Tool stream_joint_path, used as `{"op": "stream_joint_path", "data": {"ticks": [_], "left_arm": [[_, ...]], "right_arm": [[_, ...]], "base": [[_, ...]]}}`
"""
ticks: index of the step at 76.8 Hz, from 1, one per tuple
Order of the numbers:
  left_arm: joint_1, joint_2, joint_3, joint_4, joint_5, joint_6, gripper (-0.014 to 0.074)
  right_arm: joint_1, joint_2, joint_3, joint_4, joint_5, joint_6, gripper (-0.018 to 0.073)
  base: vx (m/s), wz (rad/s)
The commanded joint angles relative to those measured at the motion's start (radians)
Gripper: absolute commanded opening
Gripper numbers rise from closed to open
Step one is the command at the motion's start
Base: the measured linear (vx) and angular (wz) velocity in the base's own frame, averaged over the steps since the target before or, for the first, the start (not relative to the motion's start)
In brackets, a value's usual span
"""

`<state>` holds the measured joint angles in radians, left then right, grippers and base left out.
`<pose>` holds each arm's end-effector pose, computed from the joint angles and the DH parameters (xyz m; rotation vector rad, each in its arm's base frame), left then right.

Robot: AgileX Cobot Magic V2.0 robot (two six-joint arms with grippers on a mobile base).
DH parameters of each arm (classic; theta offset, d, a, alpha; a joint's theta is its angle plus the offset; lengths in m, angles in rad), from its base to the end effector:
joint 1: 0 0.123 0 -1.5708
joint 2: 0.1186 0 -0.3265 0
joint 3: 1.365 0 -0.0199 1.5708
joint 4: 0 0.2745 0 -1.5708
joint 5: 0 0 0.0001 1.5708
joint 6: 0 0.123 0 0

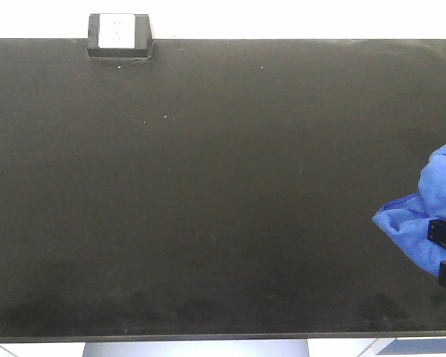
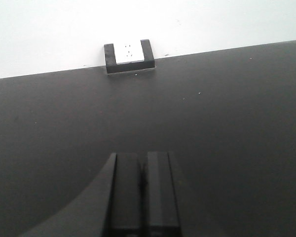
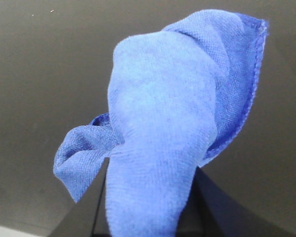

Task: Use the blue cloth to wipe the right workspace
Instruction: 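Lower the held cloth onto the counter with the right gripper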

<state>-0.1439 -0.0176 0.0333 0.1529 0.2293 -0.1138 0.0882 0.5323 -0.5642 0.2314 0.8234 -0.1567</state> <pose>0.0689 -0.0057 0.1763 0.1289 1.7214 -0.0504 0.1016 0.0298 0.2959 -0.1872 2.2532 0.2392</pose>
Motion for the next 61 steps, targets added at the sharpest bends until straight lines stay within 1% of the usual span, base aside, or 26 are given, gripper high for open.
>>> {"op": "stream_joint_path", "data": {"ticks": [1, 42, 46, 56, 61], "left_arm": [[-0.007, 0.0, -0.026, -0.001, -0.083, -0.002, -0.0006], [-0.007, 0.0, -0.026, -0.001, -0.083, -0.002, -0.0006], [-0.007, 0.0, -0.026, -0.001, -0.083, -0.002, -0.0006], [-0.007, 0.0, -0.026, -0.001, -0.083, -0.002, -0.0006], [-0.007, 0.0, -0.026, -0.001, -0.083, -0.002, -0.0006]], "right_arm": [[-0.004, 0.005, -0.029, 0.01, -0.064, 0.001, -0.0004], [-0.004, 0.005, -0.029, 0.012, -0.068, 0.001, -0.0004], [-0.004, 0.006, -0.029, 0.011, -0.086, 0.0, -0.0004], [-0.004, 0.019, -0.029, 0.009, -0.181, 0.0, -0.0004], [-0.004, 0.063, -0.031, 0.008, -0.216, 0.0, -0.0004]], "base": [[0.05, -0.02], [0.01, -0.01], [0.0, 0.0], [0.0, 0.0], [0.0, 0.0]]}}
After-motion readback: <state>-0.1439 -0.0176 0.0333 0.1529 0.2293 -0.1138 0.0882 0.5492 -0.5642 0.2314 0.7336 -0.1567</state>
